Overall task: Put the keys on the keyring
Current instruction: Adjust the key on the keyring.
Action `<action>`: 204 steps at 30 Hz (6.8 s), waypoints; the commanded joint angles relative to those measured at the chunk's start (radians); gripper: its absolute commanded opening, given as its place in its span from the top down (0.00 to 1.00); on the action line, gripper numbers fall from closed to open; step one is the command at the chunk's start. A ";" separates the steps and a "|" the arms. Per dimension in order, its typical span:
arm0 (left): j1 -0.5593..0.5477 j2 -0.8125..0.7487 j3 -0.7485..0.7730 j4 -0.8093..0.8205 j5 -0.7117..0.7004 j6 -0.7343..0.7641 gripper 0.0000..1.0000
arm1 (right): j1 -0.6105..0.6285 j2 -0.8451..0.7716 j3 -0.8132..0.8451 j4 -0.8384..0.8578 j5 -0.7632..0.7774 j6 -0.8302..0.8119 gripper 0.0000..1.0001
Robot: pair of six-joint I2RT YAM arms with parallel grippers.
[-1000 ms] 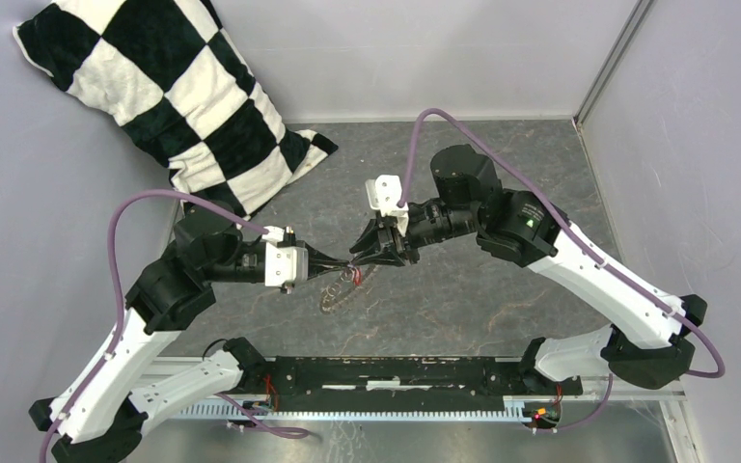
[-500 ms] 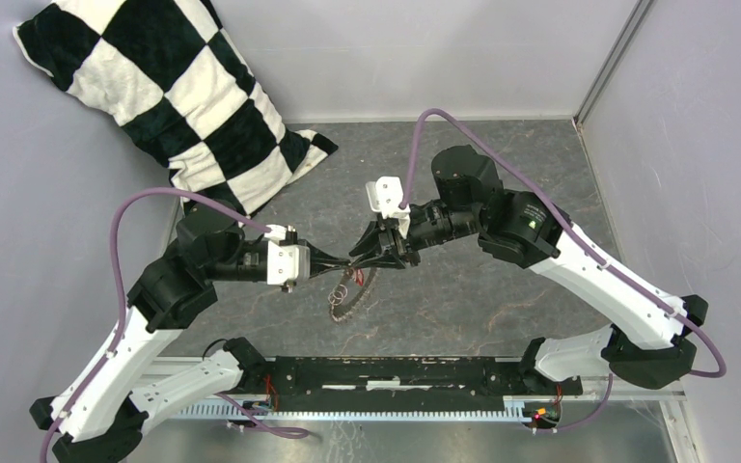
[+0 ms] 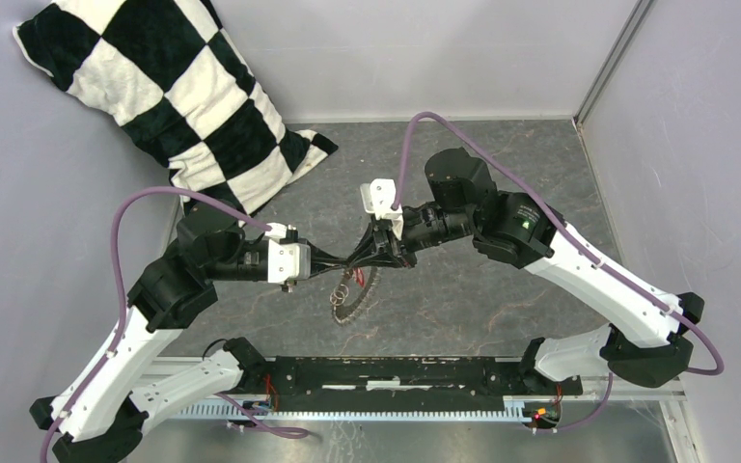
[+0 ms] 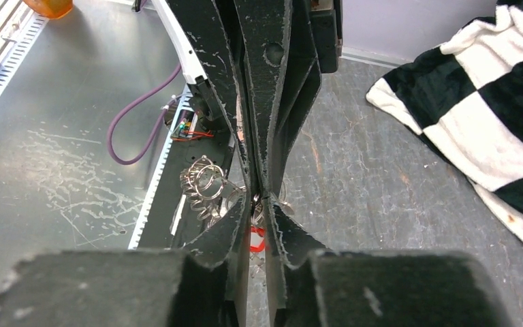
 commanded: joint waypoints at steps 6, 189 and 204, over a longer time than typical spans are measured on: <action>-0.002 -0.011 0.032 0.071 0.013 -0.045 0.98 | 0.007 0.006 -0.004 0.009 0.083 0.022 0.84; -0.002 0.040 0.069 0.073 -0.021 -0.103 0.98 | -0.037 -0.079 -0.111 0.196 -0.001 0.165 0.82; -0.002 0.023 0.064 0.073 -0.006 -0.112 0.83 | -0.037 -0.118 -0.155 0.241 0.035 0.172 1.00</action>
